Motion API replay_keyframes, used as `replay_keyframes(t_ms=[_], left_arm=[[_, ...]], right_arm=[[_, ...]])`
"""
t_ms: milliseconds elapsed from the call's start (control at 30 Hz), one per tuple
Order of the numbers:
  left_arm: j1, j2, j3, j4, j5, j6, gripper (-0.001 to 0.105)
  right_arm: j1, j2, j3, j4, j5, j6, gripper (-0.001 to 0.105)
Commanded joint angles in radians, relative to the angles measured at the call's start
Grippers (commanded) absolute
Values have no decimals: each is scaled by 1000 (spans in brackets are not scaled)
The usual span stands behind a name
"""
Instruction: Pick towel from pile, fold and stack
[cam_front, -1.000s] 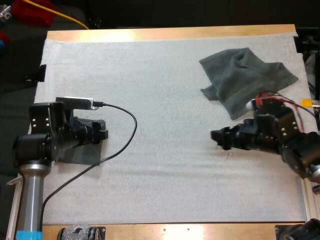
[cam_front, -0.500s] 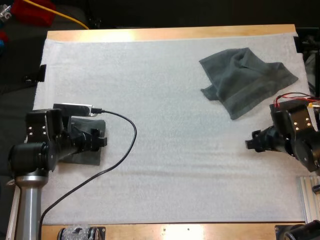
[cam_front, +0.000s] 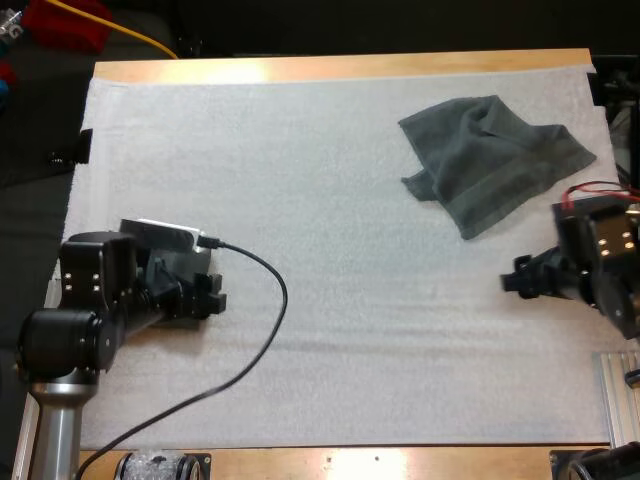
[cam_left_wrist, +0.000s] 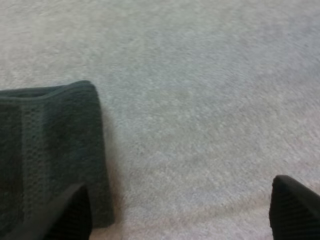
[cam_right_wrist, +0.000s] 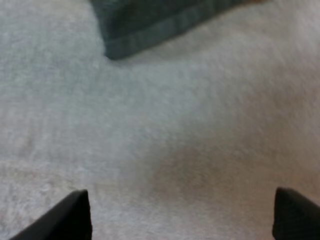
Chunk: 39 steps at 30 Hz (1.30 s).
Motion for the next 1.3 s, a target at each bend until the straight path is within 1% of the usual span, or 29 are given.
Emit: replay_keyframes(t_ms=[0, 133, 167, 200, 333, 533, 567, 667, 700, 1100, 1133, 1267], left_arm=[[-11, -11, -7, 2, 4, -3, 70], [-14, -29, -7, 6, -2, -3, 70], [-14, -33, -7, 7, -3, -3, 70], [-14, -44, -7, 10, -3, 4, 70], [-14, -65, -7, 10, -22, 23, 70], [-14, -100, -7, 10, -32, 23, 70], [-14, -126, -7, 10, -32, 23, 70], [-14, -161, -7, 16, -32, 23, 70], [-14, -187, -7, 24, -32, 23, 70], [-14, -389, -7, 51, -32, 21, 70], [-14, -434, -7, 65, -32, 21, 70], [-14, -522, -7, 138, -25, 21, 70]], right_arm=[[-23, -8, -4, 6, -18, 0, 71], [-114, -18, -4, 11, -92, 0, 71], [-125, -22, -4, 11, -98, 0, 71], [-169, -44, -4, 11, -101, -6, 71], [-227, -101, -4, 11, -102, -10, 71], [-230, -173, -4, 12, -131, -10, 71], [-230, -227, -4, 12, -141, -10, 71], [-229, -280, -4, 12, -141, -16, 71], [-228, -325, -4, 17, -141, -18, 71], [-228, -586, -4, 97, -146, -23, 71], [-228, -634, -4, 107, -146, -12, 71], [-228, -711, -4, 112, -146, 2, 71]])
